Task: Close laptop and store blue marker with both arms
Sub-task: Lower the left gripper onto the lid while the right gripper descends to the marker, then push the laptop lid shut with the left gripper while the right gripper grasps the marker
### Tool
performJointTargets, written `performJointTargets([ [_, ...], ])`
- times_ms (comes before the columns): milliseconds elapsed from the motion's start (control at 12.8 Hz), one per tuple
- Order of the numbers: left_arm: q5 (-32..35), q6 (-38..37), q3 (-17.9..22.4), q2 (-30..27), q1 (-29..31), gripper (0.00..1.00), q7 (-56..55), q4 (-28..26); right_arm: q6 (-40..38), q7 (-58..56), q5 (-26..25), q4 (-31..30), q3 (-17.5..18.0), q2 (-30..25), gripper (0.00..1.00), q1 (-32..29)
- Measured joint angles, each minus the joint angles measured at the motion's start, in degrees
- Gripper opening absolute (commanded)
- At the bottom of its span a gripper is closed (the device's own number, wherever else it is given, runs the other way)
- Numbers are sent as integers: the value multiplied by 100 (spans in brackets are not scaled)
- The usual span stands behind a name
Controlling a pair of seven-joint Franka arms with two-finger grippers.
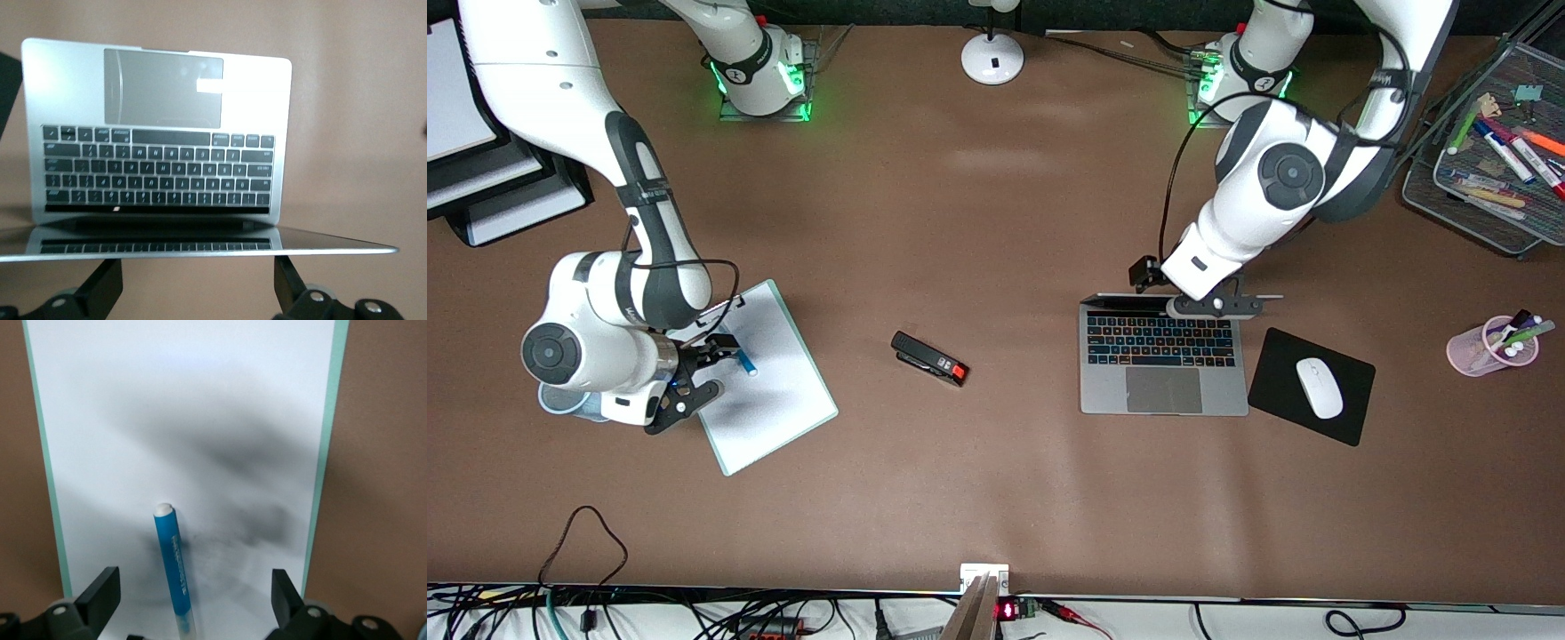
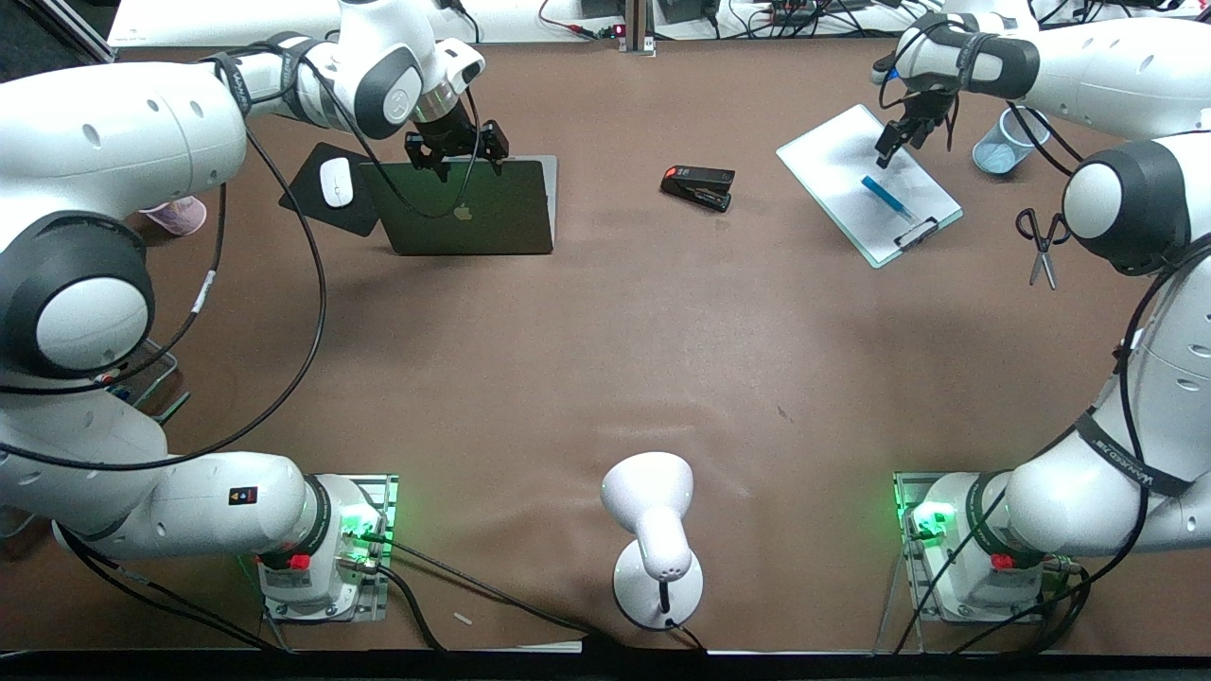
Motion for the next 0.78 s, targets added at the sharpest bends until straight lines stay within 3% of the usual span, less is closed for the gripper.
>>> performJointTargets([
  [234, 170, 223, 10, 337, 2, 100, -1, 161, 17, 2, 14, 2, 9, 20, 98, 187],
  [780, 368, 1243, 56, 1045, 4, 100, -1, 297, 160, -5, 12, 1, -47, 189, 77, 264],
])
